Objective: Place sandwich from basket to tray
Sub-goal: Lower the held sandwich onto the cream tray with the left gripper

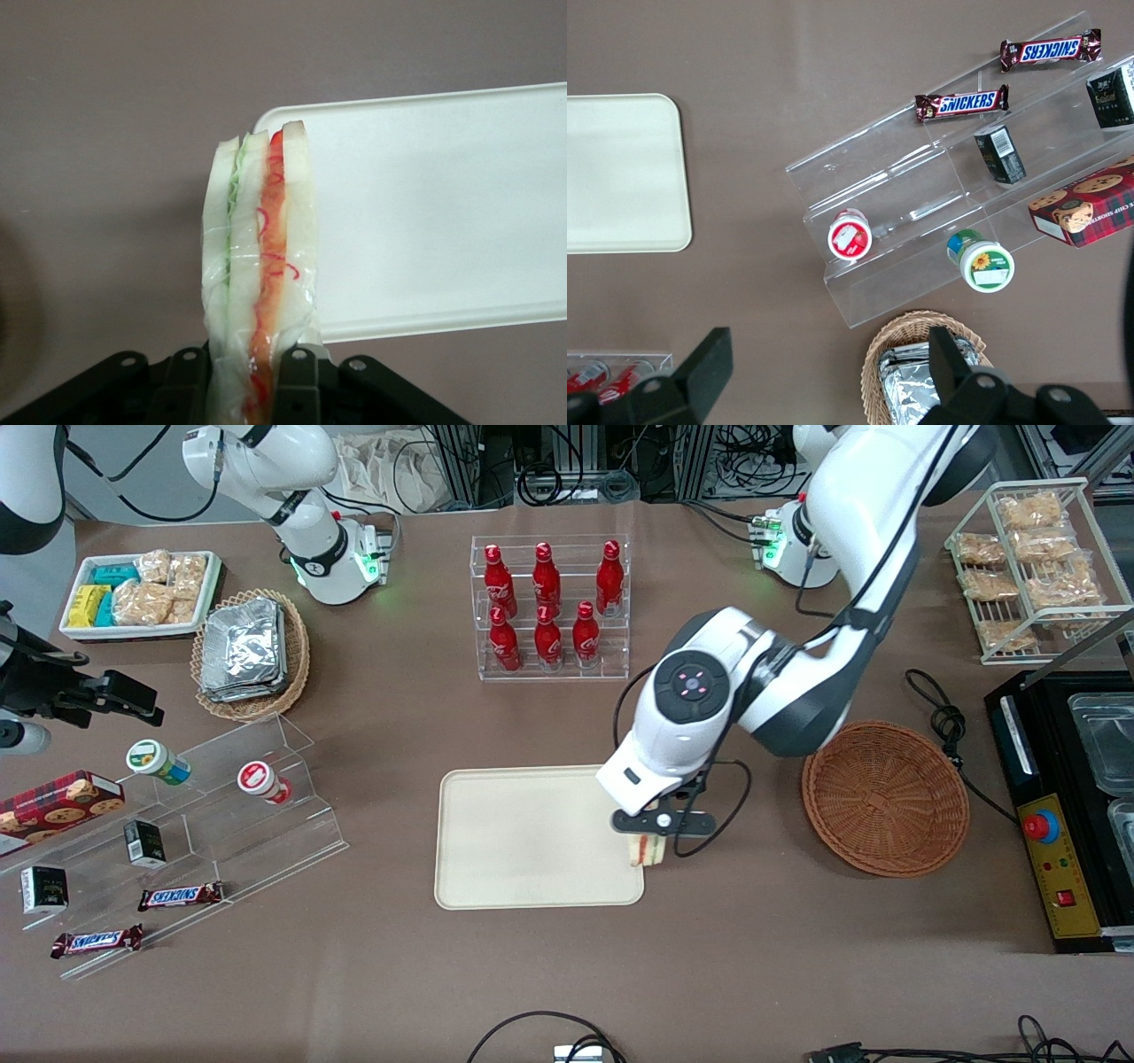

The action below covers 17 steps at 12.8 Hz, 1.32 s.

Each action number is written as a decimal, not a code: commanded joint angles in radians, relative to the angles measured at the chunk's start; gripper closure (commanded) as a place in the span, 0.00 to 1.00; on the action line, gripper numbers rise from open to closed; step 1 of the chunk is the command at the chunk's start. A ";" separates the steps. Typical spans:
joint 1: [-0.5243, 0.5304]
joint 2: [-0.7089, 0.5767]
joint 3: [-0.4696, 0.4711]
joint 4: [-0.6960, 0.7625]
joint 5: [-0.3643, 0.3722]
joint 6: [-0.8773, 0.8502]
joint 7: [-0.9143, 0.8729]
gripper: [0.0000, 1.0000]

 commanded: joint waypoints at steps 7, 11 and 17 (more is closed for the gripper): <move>-0.075 0.208 0.004 0.053 0.158 0.164 -0.136 0.78; -0.090 0.245 0.004 0.053 0.177 0.227 -0.173 0.78; -0.104 0.280 0.004 0.041 0.191 0.227 -0.173 0.72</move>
